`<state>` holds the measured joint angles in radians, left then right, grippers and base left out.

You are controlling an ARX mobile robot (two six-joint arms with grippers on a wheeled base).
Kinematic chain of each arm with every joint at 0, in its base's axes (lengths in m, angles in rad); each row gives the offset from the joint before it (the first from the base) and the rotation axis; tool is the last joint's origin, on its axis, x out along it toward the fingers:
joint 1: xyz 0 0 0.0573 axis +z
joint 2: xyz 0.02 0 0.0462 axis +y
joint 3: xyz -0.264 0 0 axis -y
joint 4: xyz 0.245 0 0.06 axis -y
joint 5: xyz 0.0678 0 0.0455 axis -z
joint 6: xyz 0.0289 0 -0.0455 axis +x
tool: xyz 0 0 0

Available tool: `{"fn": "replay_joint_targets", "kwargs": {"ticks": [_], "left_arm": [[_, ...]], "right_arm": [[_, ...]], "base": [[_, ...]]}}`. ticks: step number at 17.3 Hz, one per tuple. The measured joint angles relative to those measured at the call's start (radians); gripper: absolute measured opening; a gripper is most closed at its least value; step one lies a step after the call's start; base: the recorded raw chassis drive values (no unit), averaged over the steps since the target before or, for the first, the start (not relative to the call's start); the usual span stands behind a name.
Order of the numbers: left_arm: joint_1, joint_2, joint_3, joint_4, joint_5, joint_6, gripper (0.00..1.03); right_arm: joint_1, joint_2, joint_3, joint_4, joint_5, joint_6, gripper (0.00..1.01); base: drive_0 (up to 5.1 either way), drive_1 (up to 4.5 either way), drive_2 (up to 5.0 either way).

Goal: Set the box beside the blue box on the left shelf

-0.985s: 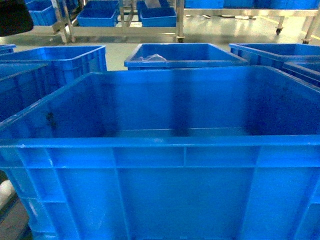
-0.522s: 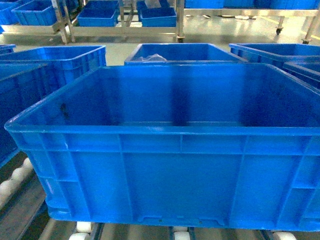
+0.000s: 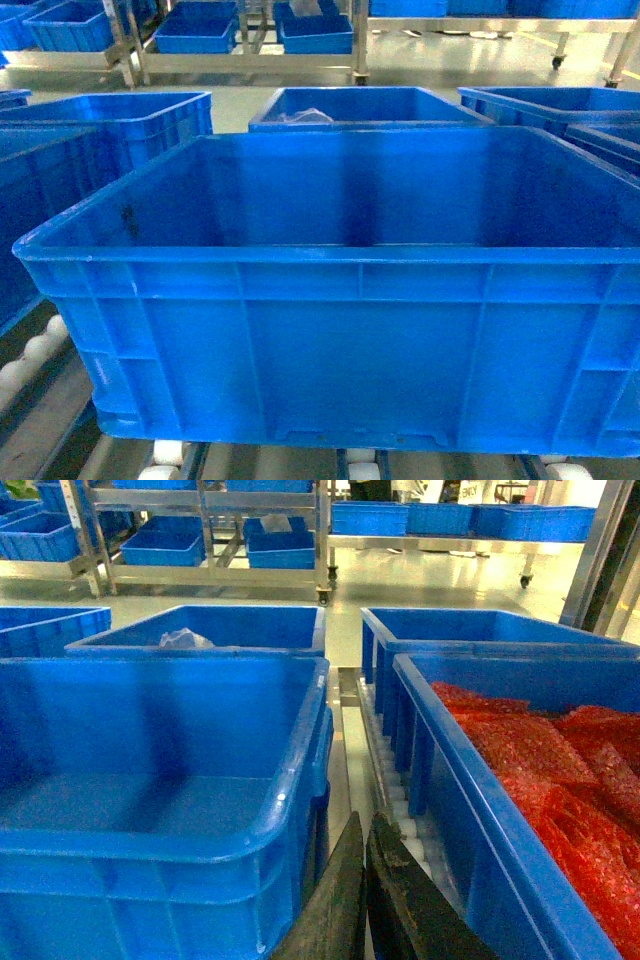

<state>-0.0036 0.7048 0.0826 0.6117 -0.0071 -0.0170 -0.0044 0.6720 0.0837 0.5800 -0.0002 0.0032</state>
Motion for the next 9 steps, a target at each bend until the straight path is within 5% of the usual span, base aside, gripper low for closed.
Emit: {"fn": "replay_joint_targets", "kwargs": {"ticks": [9], "left_arm": [[0.003, -0.241, -0.067, -0.155, 0.006, 0.0, 0.02]], "right_arm": [[0.0, -0.232, -0.071, -0.145, 0.0, 0.0, 0.01]], "base": [[0.0, 0.0, 0.0]]}}
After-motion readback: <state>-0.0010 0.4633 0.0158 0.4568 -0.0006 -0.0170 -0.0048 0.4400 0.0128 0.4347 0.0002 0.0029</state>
